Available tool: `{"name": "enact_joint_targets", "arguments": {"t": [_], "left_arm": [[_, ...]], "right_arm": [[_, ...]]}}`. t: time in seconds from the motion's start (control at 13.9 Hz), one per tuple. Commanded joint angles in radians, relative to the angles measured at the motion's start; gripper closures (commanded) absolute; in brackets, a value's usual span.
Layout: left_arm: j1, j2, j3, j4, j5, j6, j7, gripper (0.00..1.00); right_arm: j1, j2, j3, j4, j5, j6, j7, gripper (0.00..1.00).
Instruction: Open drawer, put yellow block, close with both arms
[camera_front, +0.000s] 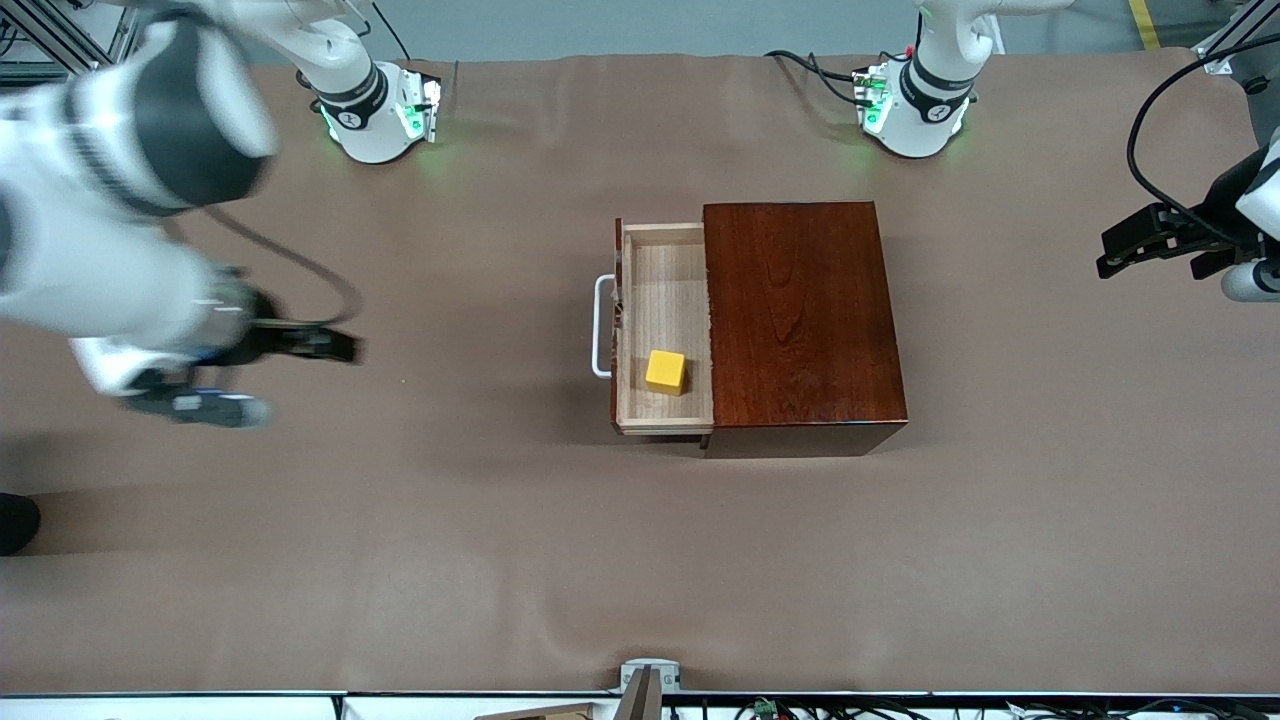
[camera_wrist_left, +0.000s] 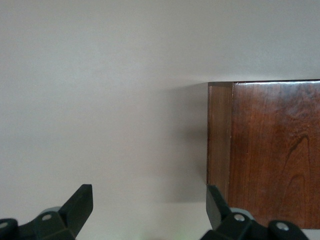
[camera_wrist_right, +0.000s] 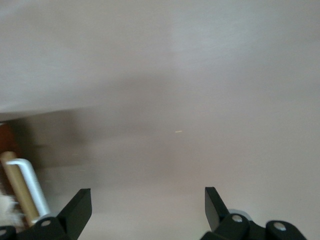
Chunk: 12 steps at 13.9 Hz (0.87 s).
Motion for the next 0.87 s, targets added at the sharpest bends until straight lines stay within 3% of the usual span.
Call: {"name": "enact_joint_targets", "arguments": {"t": [0.0, 0.36, 0.58, 0.79], "left_arm": [[-0.002, -0.009, -0.003, 0.001, 0.004, 0.004, 0.020, 0.00], [-0.011, -0.003, -0.006, 0.000, 0.001, 0.004, 0.020, 0.00], [-0.036, 0.003, -0.006, 0.000, 0.000, 0.004, 0.012, 0.00], [-0.056, 0.027, -0.006, 0.001, -0.002, 0.004, 0.000, 0.00]], "right_arm": [[-0.116, -0.137, 0.023, -0.177, -0.047, 0.029, -0.139, 0.00], [-0.198, -0.203, 0.023, -0.240, -0.104, 0.068, -0.204, 0.00], [-0.196, -0.293, 0.023, -0.373, -0.104, 0.166, -0.204, 0.00], [-0.208, -0.290, 0.021, -0.347, -0.104, 0.141, -0.243, 0.00]]}}
